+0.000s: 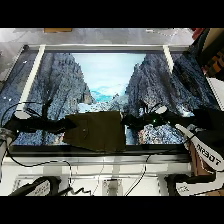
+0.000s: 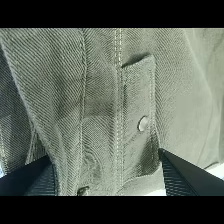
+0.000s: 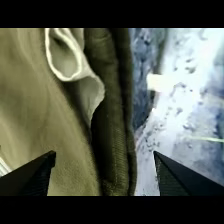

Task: Fold the clothes and pants, and hang the long-sleeved shirts on hangers.

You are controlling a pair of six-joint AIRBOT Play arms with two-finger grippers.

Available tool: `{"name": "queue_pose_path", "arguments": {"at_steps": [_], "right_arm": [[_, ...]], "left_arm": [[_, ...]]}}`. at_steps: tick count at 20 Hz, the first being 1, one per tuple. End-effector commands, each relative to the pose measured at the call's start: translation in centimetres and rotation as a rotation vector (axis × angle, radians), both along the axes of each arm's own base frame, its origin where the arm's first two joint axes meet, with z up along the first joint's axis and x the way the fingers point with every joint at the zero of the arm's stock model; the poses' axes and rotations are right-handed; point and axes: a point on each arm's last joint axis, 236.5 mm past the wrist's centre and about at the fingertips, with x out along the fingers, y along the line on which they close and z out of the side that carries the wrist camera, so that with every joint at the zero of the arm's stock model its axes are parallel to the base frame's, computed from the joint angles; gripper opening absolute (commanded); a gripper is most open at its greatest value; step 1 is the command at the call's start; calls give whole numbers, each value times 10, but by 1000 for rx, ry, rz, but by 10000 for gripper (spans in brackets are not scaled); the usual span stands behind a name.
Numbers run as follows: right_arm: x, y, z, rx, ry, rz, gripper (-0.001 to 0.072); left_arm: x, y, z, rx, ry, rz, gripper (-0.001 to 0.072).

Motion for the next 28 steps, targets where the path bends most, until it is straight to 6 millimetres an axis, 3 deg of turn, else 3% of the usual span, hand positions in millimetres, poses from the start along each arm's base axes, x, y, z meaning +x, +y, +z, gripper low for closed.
{"name": "queue_pose_path", "arguments": {"at_steps": [1, 6, 10, 12, 14, 16, 18, 20, 22, 24, 26, 28], "right_arm": [[-9, -1, -9, -74, 44, 116, 683], [-18, 25, -17, -79, 126, 226, 676], [4, 55, 3, -71, 1, 266, 665], [11, 68, 10, -69, -50, 277, 519], [14, 79, 12, -73, -87, 283, 313], [19, 86, 12, -80, -131, 280, 61], [28, 85, 16, -84, -166, 270, 30], [40, 72, 31, -104, -200, 294, 29], [58, 46, 57, -152, -256, 312, 28], [84, 9, 96, -202, -305, 218, 28], [107, -36, 148, -239, -382, 91, 28], [115, -90, 202, -276, -444, -48, 28]], "left_arm": [[2, 0, 0, -1, -4, 4, 700], [2, 0, 0, 1, -6, 6, 700], [3, 1, 0, 3, -9, 9, 700], [4, 1, 0, 6, -12, 11, 700], [6, 3, -1, 10, -18, 17, 700], [9, 4, -1, 16, -27, 26, 700], [9, 4, -1, 17, -28, 27, 700], [13, 7, 2, 21, -43, 27, 701], [24, 13, 12, 28, -78, 39, 700], [40, 18, 29, 36, -129, 39, 700], [55, 21, 49, 46, -184, 33, 700], [63, 20, 66, 43, -220, 18, 700]]}}
